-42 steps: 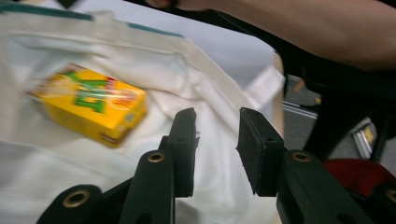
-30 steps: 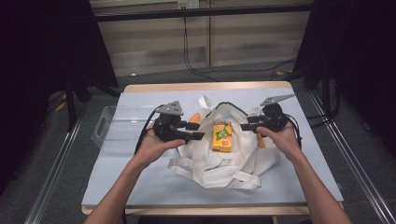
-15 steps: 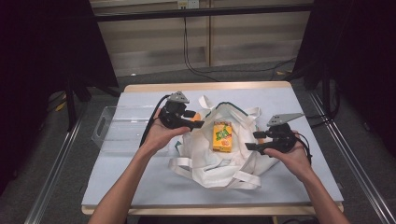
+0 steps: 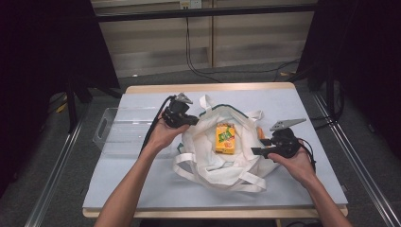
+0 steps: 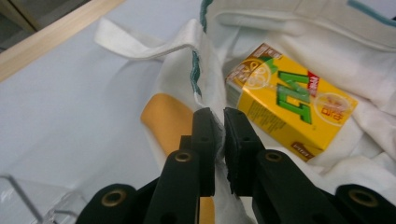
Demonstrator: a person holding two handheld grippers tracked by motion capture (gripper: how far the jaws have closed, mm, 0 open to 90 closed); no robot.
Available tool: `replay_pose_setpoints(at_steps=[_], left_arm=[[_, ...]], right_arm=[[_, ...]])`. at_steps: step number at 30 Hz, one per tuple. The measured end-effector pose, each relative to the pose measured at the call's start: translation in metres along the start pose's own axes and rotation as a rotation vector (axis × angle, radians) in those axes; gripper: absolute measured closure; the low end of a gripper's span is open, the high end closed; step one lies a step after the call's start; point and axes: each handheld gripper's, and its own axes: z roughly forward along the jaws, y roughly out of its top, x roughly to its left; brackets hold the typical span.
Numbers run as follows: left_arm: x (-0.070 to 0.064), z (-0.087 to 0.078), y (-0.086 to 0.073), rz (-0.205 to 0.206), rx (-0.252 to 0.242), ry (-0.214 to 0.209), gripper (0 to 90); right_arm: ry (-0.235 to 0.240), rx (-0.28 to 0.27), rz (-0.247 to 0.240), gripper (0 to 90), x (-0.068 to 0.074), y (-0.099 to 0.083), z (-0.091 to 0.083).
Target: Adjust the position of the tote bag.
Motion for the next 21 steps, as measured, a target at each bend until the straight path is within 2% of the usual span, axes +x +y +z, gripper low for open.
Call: replay_pose_setpoints(at_steps=[1, 3, 6, 9, 10, 11, 12, 13, 14, 15, 17, 19, 20, 21], left_arm=[[0.002, 0.001, -0.001, 0.009, 0.012, 0.016, 83.9], [0.005, 0.003, -0.003, -0.014, 0.003, -0.001, 83.9], [0.008, 0.003, -0.005, -0.029, 0.013, 0.007, 85.4], [0.010, 0.001, -0.007, -0.008, 0.030, 0.010, 85.4], [0.007, 0.003, -0.008, -0.028, 0.014, 0.026, 84.4], [0.011, 0.000, -0.008, 0.031, 0.068, 0.020, 84.3], [0.010, 0.002, -0.009, -0.011, 0.044, 0.041, 84.4], [0.010, 0.004, -0.011, -0.041, 0.030, 0.021, 84.4], [0.012, 0.003, -0.012, -0.010, 0.056, 0.019, 84.4], [0.011, 0.006, -0.013, -0.027, 0.045, 0.036, 84.4], [0.013, 0.007, -0.015, -0.013, 0.068, 0.048, 84.3], [0.013, 0.009, -0.015, -0.041, 0.058, 0.041, 84.3], [0.014, 0.010, -0.015, -0.039, 0.064, 0.041, 84.3], [0.015, 0.011, -0.015, -0.037, 0.071, 0.037, 84.3]], right_arm=[[-0.003, 0.009, -0.004, 55.1, -0.001, -0.002, 0.001], [-0.013, 0.010, 0.002, 66.6, -0.003, -0.005, 0.000], [-0.012, 0.014, 0.018, 67.8, -0.008, -0.009, -0.002], [-0.017, 0.023, 0.002, 69.6, -0.007, -0.016, -0.004], [-0.019, 0.025, 0.006, 69.6, -0.006, -0.018, -0.005], [-0.024, 0.027, 0.004, 70.4, -0.007, -0.020, -0.006], [-0.020, 0.027, 0.011, 71.2, -0.008, -0.022, -0.006], [-0.020, 0.025, 0.005, 71.3, -0.009, -0.023, -0.005], [-0.020, 0.028, 0.012, 71.7, -0.010, -0.024, -0.004], [-0.025, 0.033, 0.014, 72.3, -0.010, -0.024, -0.004], [-0.020, 0.037, 0.012, 73.6, -0.011, -0.025, -0.003], [-0.026, 0.042, 0.000, 74.2, -0.011, -0.026, -0.002], [-0.032, 0.045, 0.010, 74.3, -0.011, -0.027, -0.001], [-0.030, 0.047, -0.005, 74.3, -0.012, -0.028, 0.000]])
